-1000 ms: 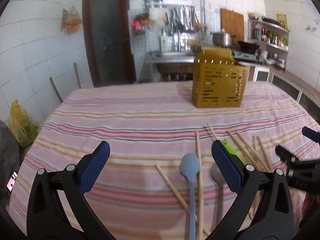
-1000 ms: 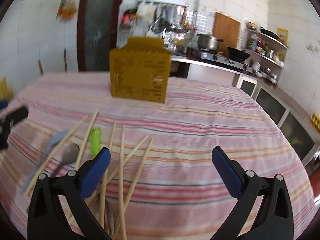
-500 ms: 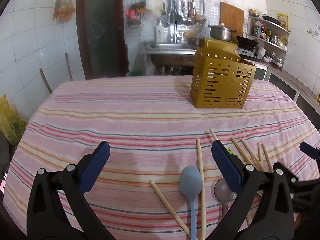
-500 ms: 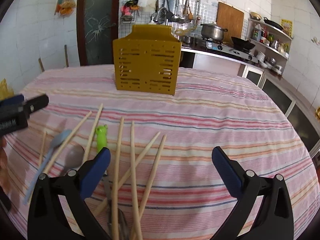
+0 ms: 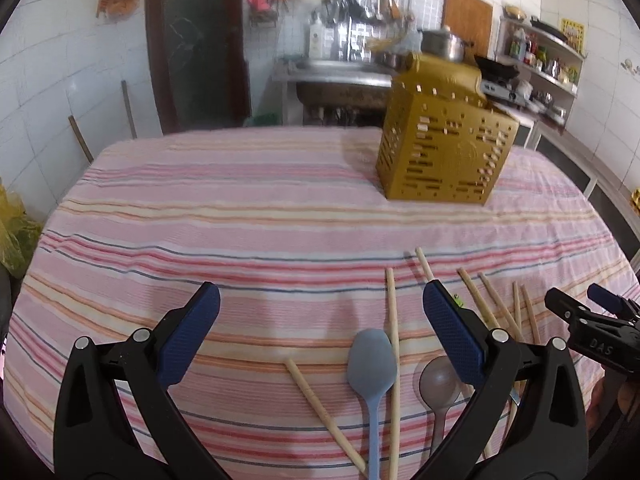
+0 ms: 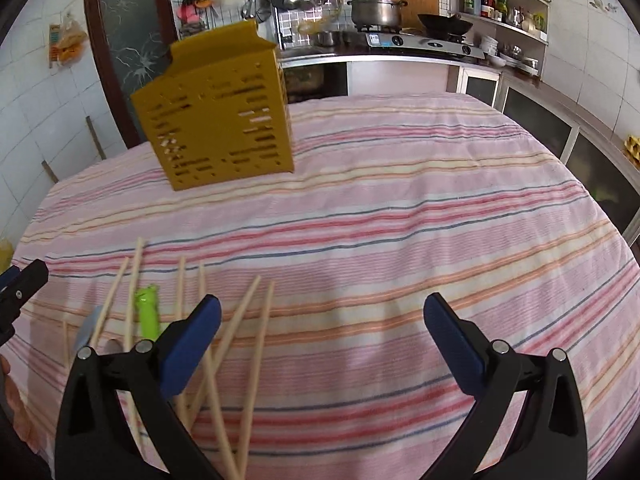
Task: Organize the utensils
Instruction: 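Move both tools down toward the loose wooden chopsticks beside the spoons, then close the left tool on a chopstick while the right tool closes on another chopstick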
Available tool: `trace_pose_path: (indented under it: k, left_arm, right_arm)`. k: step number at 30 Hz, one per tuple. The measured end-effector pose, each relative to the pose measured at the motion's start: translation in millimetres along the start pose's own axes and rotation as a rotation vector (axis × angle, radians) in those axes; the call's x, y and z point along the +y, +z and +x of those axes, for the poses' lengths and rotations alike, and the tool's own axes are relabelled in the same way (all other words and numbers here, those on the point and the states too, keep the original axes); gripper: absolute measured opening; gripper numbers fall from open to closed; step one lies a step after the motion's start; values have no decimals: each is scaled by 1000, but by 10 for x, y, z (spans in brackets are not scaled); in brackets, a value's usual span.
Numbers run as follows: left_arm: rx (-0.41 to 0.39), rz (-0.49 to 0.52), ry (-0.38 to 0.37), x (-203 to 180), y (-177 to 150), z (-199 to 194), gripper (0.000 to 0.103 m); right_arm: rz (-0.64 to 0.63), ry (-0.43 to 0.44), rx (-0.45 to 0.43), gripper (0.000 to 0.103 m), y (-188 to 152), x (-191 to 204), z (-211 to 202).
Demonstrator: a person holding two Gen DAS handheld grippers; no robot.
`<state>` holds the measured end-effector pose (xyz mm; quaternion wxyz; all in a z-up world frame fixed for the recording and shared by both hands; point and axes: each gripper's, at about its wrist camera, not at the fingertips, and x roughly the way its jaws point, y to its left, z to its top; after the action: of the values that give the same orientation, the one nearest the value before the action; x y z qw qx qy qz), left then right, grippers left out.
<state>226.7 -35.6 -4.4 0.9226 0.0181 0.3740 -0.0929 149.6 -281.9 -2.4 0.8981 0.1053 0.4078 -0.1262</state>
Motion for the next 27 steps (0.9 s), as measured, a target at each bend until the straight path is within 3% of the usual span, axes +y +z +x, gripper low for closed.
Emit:
trace_pose_path:
  k: [6, 12, 17, 27]
  left_arm:
    - [59, 70, -2, -210, 29, 205, 94]
    - [139, 117, -4, -330, 38, 488, 83]
    - [219, 106, -1, -295, -9, 725, 77]
    - [220, 111, -10, -295, -38, 801, 78]
  right_arm:
    - [0, -13, 43, 99, -69, -31, 169]
    - [-12, -30, 65, 99, -126, -18, 238]
    - [-27, -47, 80, 99, -141, -2, 291]
    - [-29, -49, 104, 100, -148, 11, 321]
